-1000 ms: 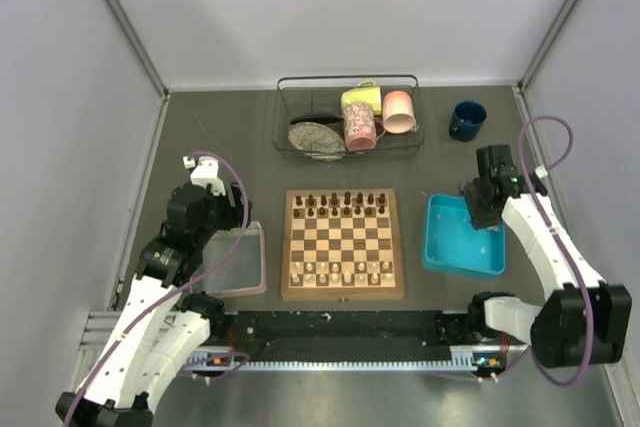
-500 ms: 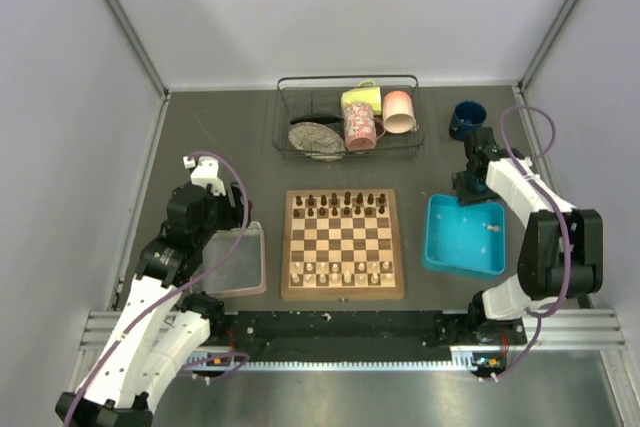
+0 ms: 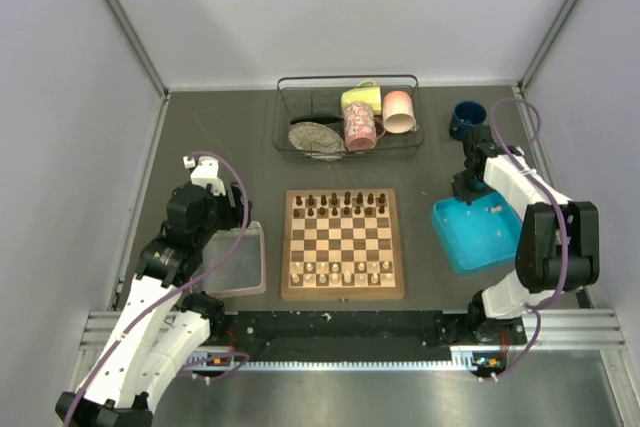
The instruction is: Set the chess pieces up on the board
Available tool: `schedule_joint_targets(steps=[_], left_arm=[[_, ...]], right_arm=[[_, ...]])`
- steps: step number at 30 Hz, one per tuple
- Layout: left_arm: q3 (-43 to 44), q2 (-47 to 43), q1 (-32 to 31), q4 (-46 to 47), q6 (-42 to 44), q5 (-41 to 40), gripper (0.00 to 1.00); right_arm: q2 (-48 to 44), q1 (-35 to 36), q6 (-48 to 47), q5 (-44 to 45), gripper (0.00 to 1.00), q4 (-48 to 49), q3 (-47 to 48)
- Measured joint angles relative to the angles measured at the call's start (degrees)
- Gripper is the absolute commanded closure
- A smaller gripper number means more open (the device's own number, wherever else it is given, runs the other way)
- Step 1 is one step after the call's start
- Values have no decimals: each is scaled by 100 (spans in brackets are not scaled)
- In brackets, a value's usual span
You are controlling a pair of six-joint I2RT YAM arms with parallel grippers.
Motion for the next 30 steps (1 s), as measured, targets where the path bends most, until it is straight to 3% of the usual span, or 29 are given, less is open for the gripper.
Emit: schedule_joint_targets(steps=[2,12,21,30], left_arm=[[-2,-2,0,0,-2,0,25],[-2,0,0,0,0,0,25],[-2,0,0,0,0,2,25],[-2,2,-2,0,0,2,25]], right_arm=[[85,0,-476,-17,100,26,87],[22,107,-2736,-361,100,341,9],[-608,1515,-3936,-264,99,321,-577],[-1287,2496,-4315,-201,98,310,-1169]])
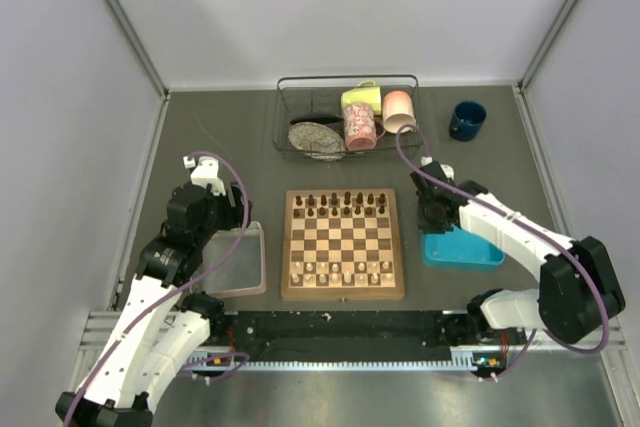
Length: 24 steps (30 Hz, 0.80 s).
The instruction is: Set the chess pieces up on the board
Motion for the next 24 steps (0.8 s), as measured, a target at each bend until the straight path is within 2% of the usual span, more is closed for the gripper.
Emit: schedule_joint_targets(steps=[5,9,10,11,14,17,24], left_arm=[[0,0,0,0,0,2,25],[0,0,0,0,0,2,25],[0,0,0,0,2,2,25],[0,-2,-2,0,0,2,25],[0,0,-2,0,0,2,25],[0,0,-4,0,2,2,25],[0,0,-7,0,2,2,25]], right_arm=[[-299,192,-107,-13,96,-26,-216],[-444,295,-168,-52,89,-24,-291],[-457,304,-188,-59,86,-22,-291],[-466,337,-197,-61,74,-17,-291],[-533,365,-177,-83,59,-20,-291],[-774,376,-94,-63,52,-24,-289],[-1537,175,155,481,50,-122,-157]])
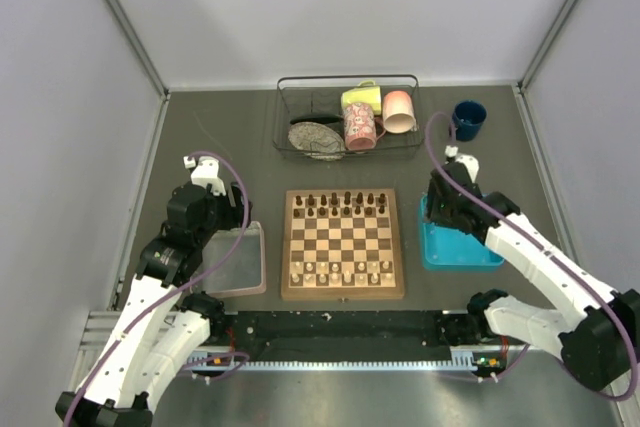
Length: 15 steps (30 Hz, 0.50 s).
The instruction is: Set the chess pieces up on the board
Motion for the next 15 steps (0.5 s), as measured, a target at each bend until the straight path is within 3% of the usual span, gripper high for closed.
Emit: schedule_joint_targets(steps=[8,15], left_arm=[[0,26,-2,0,0,2,25],[0,48,-2,0,0,20,25]], right_arm=[[168,-1484,-70,-55,50,286,7],[848,-1709,-514,-387,49,793,-116]])
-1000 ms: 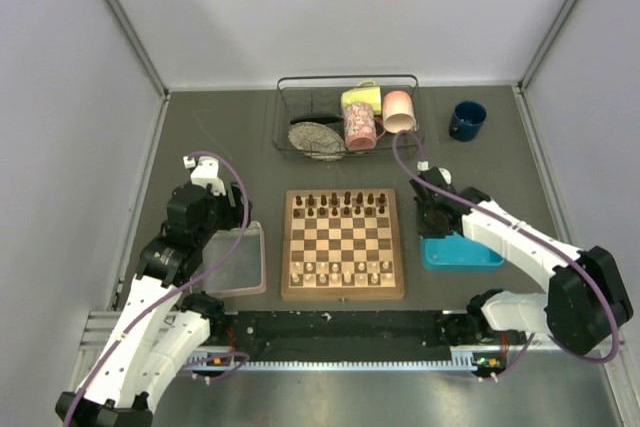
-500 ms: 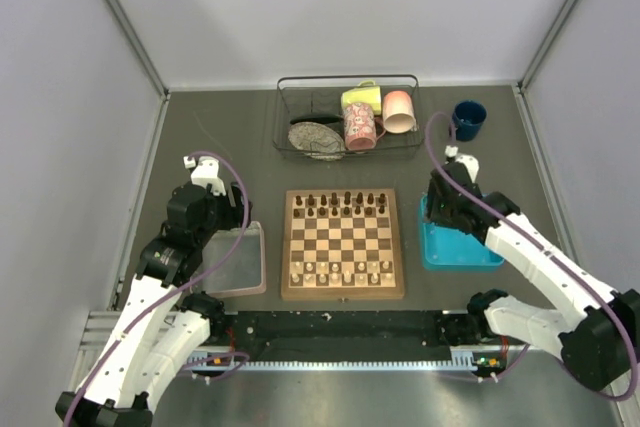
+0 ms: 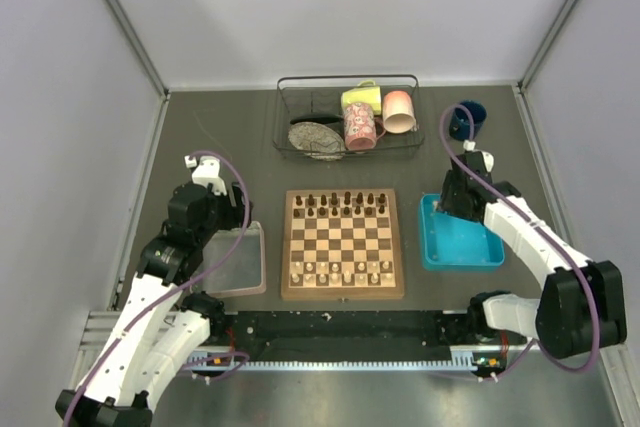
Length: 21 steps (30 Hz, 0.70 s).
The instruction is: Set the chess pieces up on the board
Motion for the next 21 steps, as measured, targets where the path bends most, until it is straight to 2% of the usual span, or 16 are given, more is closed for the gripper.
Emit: schedule_joint_targets(steps=[9,21], left_arm=[[0,26,-7,2,0,22,25],[0,28,-7,0,0,22,25]], right_arm=[[590,-7,-258,-389,54,772,-136],[1172,-7,-446,-566,60,1307,-173]])
